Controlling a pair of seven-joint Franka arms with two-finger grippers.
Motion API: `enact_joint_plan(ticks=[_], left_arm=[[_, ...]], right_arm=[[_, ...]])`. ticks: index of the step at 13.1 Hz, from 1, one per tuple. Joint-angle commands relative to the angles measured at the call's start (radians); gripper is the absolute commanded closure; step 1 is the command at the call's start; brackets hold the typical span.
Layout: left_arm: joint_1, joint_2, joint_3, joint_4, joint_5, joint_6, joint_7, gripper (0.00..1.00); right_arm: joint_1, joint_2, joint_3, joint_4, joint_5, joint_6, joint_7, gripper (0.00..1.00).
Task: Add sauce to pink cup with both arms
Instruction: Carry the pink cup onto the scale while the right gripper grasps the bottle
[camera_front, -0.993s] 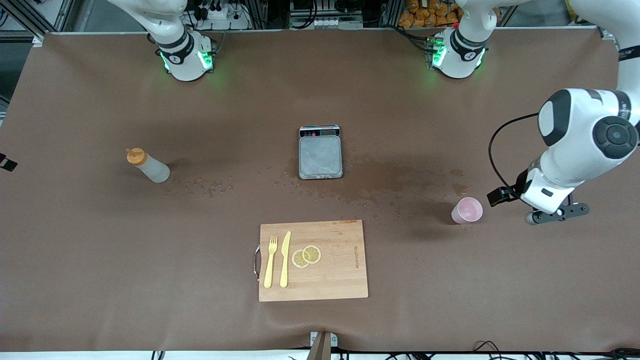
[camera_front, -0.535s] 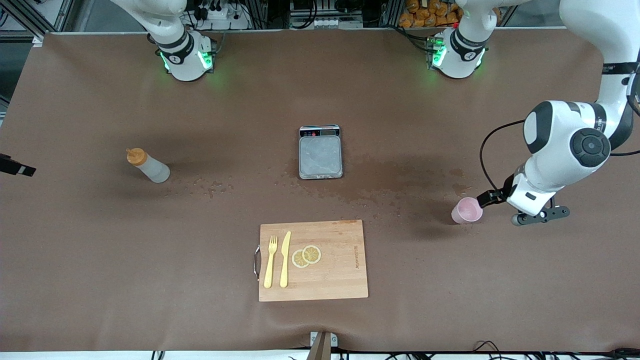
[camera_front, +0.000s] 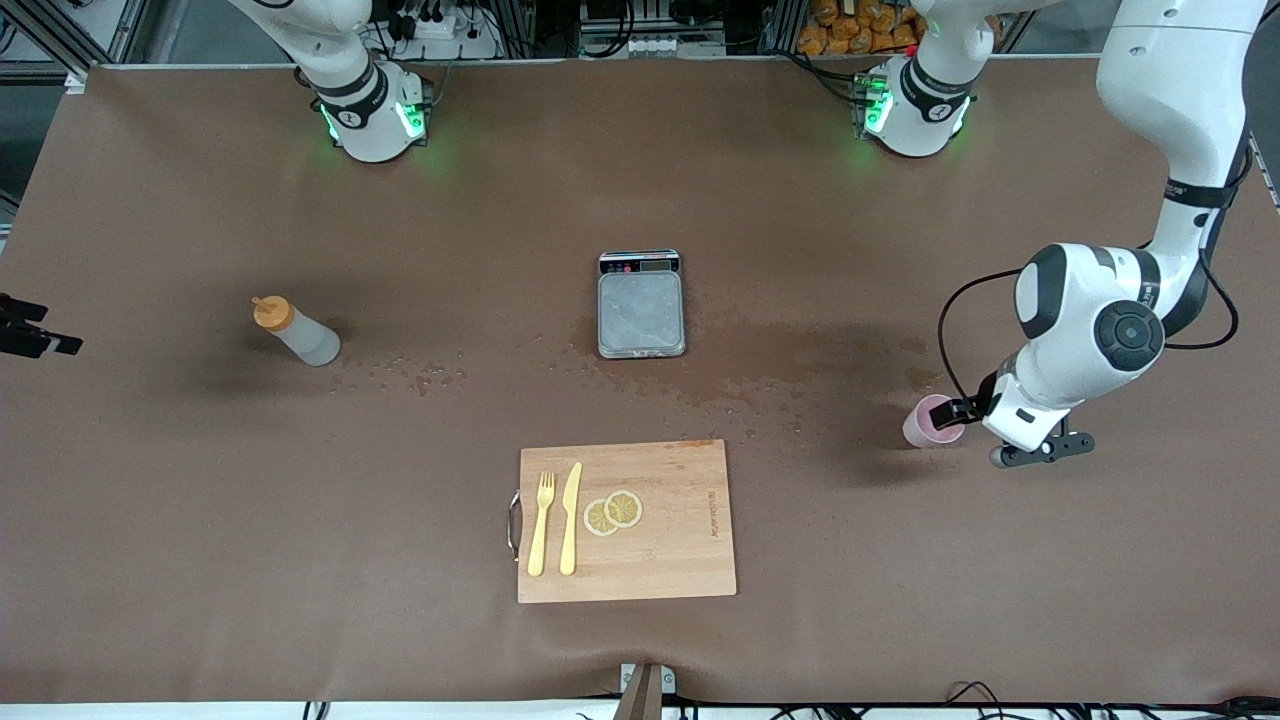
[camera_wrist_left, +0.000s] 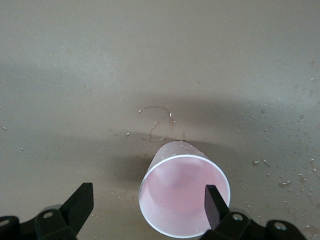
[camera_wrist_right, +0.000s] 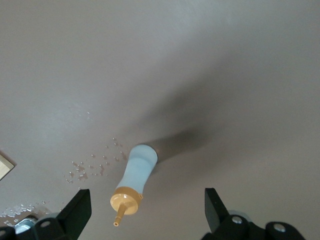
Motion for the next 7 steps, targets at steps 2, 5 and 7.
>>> enact_joint_plan(ticks=[2, 5, 7], left_arm=[[0.003, 0.012, -0.004, -0.01, 0.022, 0.014, -0.018, 0.27], [0.003, 0.024, -0.004, -0.01, 0.02, 0.014, -0.02, 0.65], [0.003, 0.029, -0.004, -0.008, 0.02, 0.014, -0.02, 0.98]], right_arm=[[-0.029, 0.059, 0.014, 0.018, 0.06, -0.077, 0.109, 0.0], [-0.055, 0.124, 0.015, 0.018, 0.065, -0.106, 0.118, 0.0], [-0.069, 0.168, 0.014, 0.018, 0.117, -0.122, 0.119, 0.0]])
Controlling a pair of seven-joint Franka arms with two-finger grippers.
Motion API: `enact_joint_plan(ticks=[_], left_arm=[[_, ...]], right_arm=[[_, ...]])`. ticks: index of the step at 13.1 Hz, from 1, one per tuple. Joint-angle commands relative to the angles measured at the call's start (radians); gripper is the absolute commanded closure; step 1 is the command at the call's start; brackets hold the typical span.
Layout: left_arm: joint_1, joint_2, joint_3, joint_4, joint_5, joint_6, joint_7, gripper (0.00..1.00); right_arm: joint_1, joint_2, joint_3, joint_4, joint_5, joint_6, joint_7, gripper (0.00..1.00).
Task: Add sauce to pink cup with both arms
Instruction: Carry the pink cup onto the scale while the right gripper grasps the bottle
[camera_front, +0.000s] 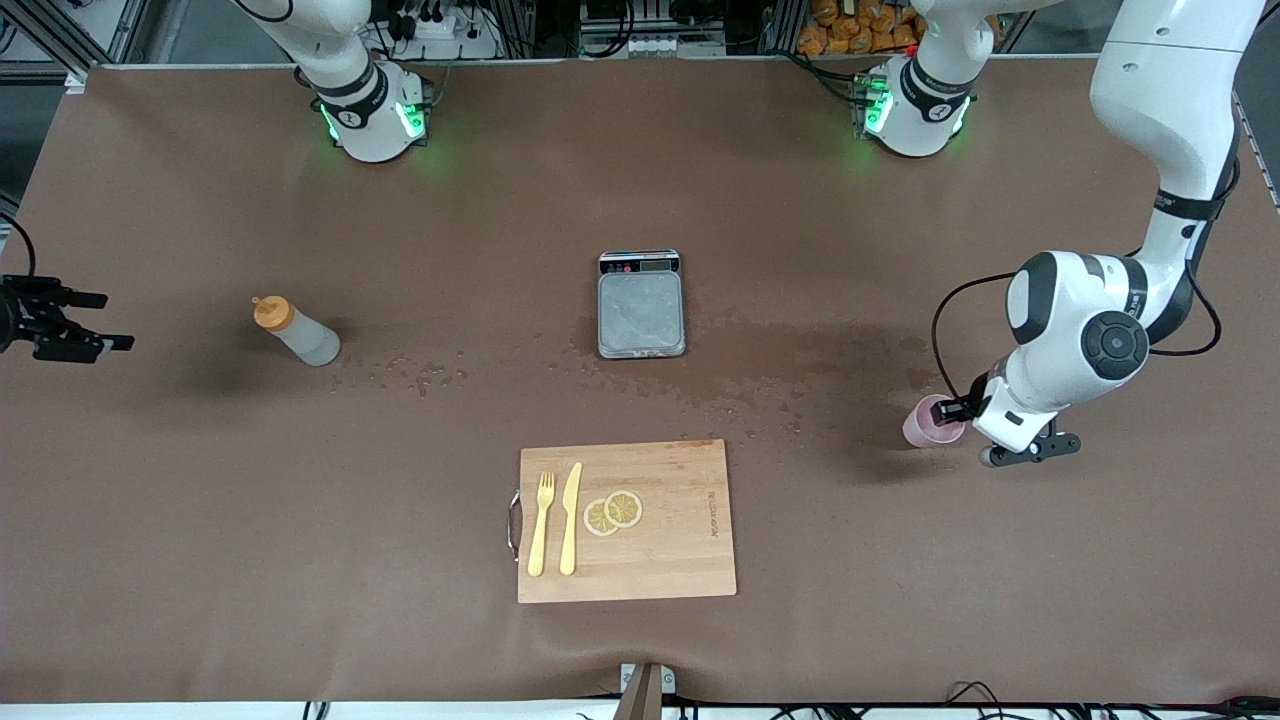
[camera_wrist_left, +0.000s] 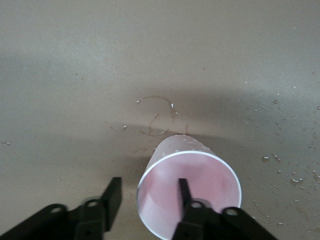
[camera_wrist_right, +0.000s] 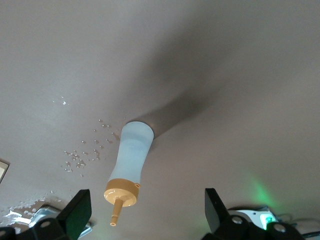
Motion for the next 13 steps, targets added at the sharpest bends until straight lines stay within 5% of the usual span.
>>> enact_joint_plan(ticks=[1, 6, 13], left_arm=[[0.001, 0.003, -0.003, -0.003, 0.02, 0.014, -0.02, 1.0], [-0.016, -0.031, -0.019, 0.003, 0.019, -0.003, -0.024, 1.0], [-0.022, -0.138, -0.34, 0.006, 0.019, -0.082, -0.522, 1.0]], right_arm=[[-0.035, 0.065, 0.014, 0.02, 0.072, -0.025, 0.02, 0.0], [-0.037, 0.184, 0.017, 0.021, 0.161, -0.056, 0.104, 0.0], [-0.037, 0.289, 0.018, 0.017, 0.243, -0.069, 0.104, 0.0]])
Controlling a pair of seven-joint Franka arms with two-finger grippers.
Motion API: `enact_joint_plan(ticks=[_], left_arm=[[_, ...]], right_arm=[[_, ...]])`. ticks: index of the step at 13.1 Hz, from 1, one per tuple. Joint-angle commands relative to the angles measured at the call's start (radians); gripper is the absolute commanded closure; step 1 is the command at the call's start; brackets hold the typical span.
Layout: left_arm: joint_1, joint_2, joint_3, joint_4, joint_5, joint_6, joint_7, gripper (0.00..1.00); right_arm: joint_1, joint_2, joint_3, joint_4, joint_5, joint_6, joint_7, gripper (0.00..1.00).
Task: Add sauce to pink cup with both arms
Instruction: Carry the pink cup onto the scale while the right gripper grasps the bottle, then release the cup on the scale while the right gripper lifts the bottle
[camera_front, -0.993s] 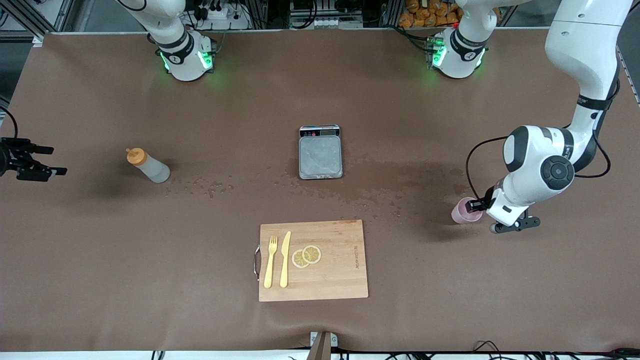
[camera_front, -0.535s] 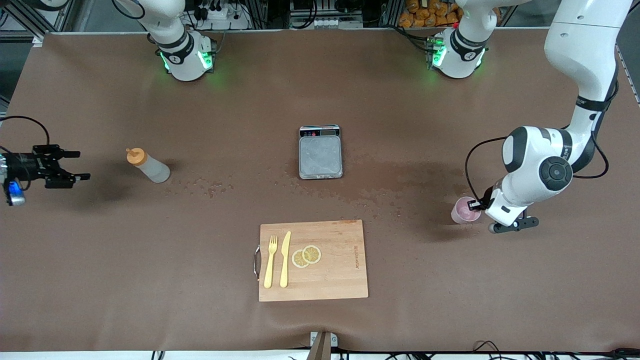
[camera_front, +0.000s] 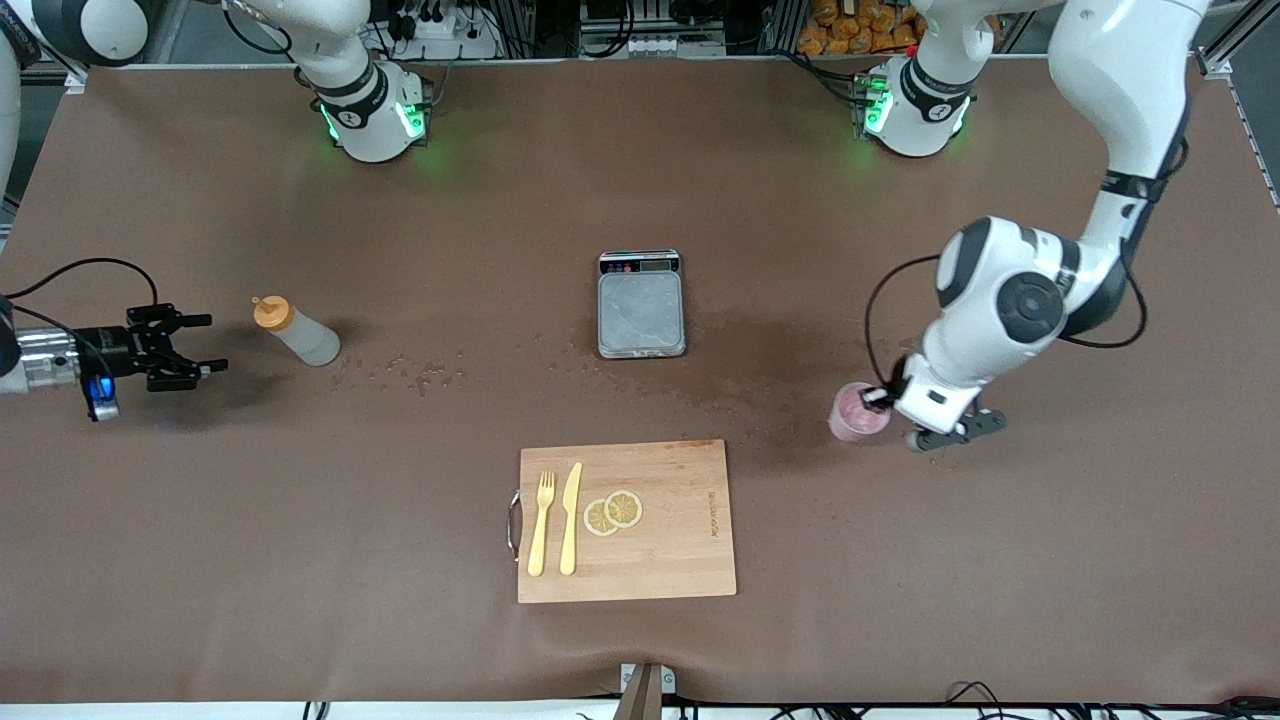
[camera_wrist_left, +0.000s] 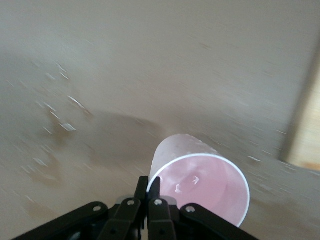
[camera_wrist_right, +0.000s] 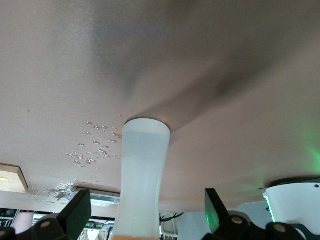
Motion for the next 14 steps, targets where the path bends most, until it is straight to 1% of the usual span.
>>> enact_joint_plan(ticks=[1, 2, 3, 6, 9, 11, 14], left_arm=[[0.001, -0.056, -0.137, -0.013, 0.02, -0.034, -0.229, 1.0], [-0.004, -0.055, -0.191, -0.012, 0.03, -0.034, -0.321, 1.0], [-0.024, -0.053, -0.222, -0.012, 0.032, -0.034, -0.408, 1.0], [-0.151, -0.044, -0.225, -0.012, 0.034, -0.032, -0.591, 1.0], [-0.235, -0.015, -0.223, -0.01, 0.093, -0.026, -0.705, 1.0], [-0.304, 0.031, -0.222, 0.004, 0.142, -0.002, -0.801, 1.0], [-0.358, 0.122, -0.22, 0.057, 0.245, 0.001, -0.939, 1.0]], right_arm=[[-0.02, 0.039, 0.013, 0.018, 0.056, -0.053, 0.021, 0.0], [-0.02, 0.055, 0.013, 0.018, 0.072, -0.07, 0.022, 0.0], [-0.023, 0.07, 0.013, 0.018, 0.081, -0.081, 0.021, 0.0], [-0.037, 0.105, 0.013, 0.018, 0.11, -0.095, 0.019, 0.0], [-0.035, 0.13, 0.013, 0.018, 0.151, -0.125, 0.021, 0.0], [-0.028, 0.141, 0.013, 0.013, 0.153, -0.147, 0.018, 0.0], [-0.02, 0.154, 0.015, 0.01, 0.153, -0.176, 0.016, 0.0]])
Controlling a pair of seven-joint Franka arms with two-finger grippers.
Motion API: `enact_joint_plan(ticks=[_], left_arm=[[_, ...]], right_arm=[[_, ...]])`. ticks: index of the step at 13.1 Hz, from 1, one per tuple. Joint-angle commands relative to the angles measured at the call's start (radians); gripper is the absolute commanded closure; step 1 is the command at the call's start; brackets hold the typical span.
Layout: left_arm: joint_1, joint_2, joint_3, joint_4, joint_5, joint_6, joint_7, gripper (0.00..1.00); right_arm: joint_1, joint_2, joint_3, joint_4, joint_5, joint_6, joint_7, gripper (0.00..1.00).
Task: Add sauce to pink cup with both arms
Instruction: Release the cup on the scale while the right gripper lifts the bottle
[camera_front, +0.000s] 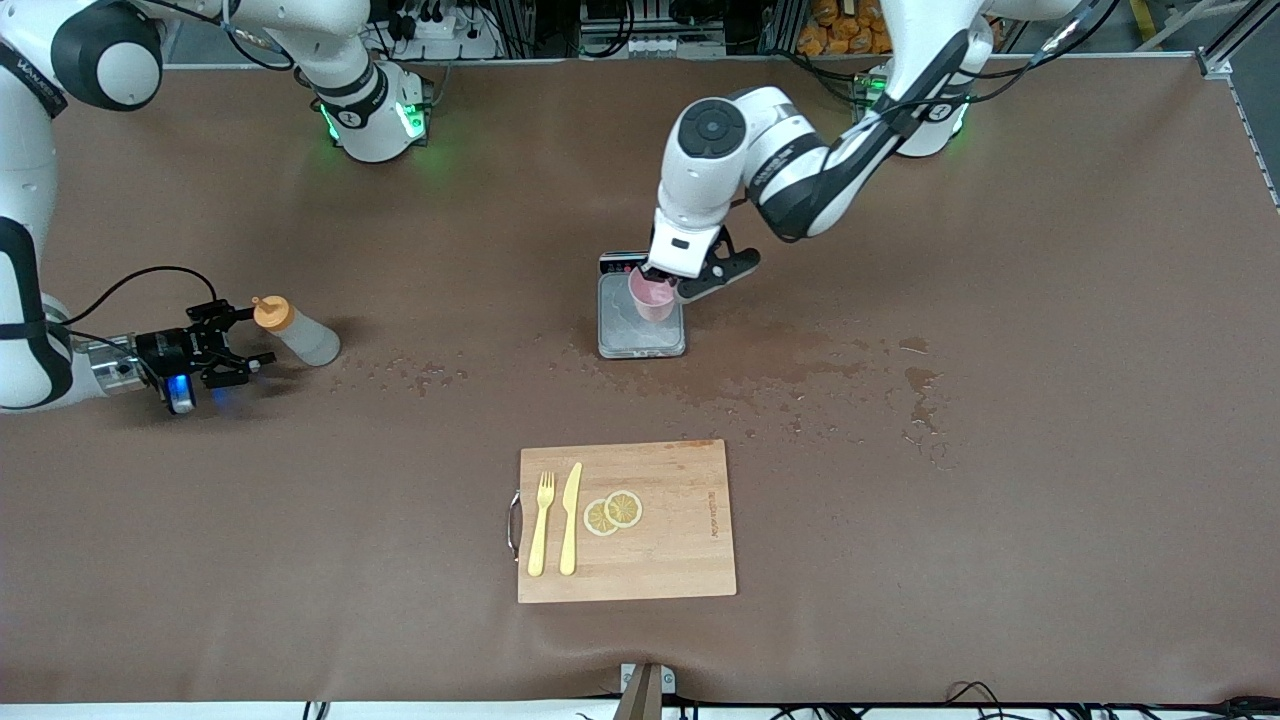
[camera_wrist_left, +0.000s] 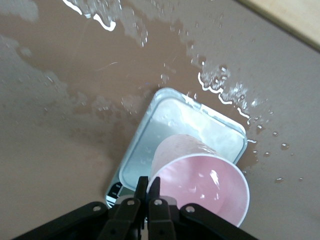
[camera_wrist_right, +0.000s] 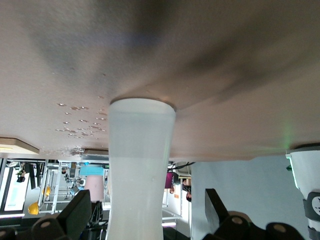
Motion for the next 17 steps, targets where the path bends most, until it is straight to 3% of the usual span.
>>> enact_joint_plan(ticks=[1, 5, 6, 8, 9, 13, 16, 17], left_arm=[[-0.04, 0.087, 0.007, 0.069, 0.092, 0.006, -0.105, 1.0], [-0.05, 0.119, 0.008, 0.073, 0.126, 0.035, -0.145, 1.0], [-0.047, 0.124, 0.01, 0.073, 0.127, 0.035, -0.144, 0.72], [-0.04, 0.122, 0.01, 0.073, 0.124, 0.035, -0.145, 0.4], [-0.028, 0.116, 0.011, 0.073, 0.124, 0.035, -0.145, 0.0], [0.078, -0.005, 0.007, 0.099, 0.127, -0.019, -0.113, 0.0], [0.169, -0.069, 0.005, 0.202, 0.114, -0.17, 0.034, 0.0], [0.211, -0.074, 0.004, 0.24, 0.105, -0.209, 0.097, 0.0]], right_arm=[[0.002, 0.017, 0.01, 0.01, 0.019, -0.033, 0.016, 0.0], [0.036, 0.024, 0.01, 0.007, 0.019, -0.047, 0.012, 0.0], [0.039, 0.026, 0.01, 0.007, 0.019, -0.047, 0.011, 0.0], [0.041, 0.027, 0.01, 0.005, 0.019, -0.048, -0.001, 0.0], [0.045, 0.034, 0.01, -0.001, 0.019, -0.047, -0.012, 0.0], [0.051, 0.035, 0.01, -0.004, 0.019, -0.07, -0.017, 0.02], [0.045, 0.035, 0.012, -0.001, 0.019, -0.082, -0.02, 0.27], [0.041, 0.035, 0.012, -0.001, 0.019, -0.087, -0.032, 0.41]])
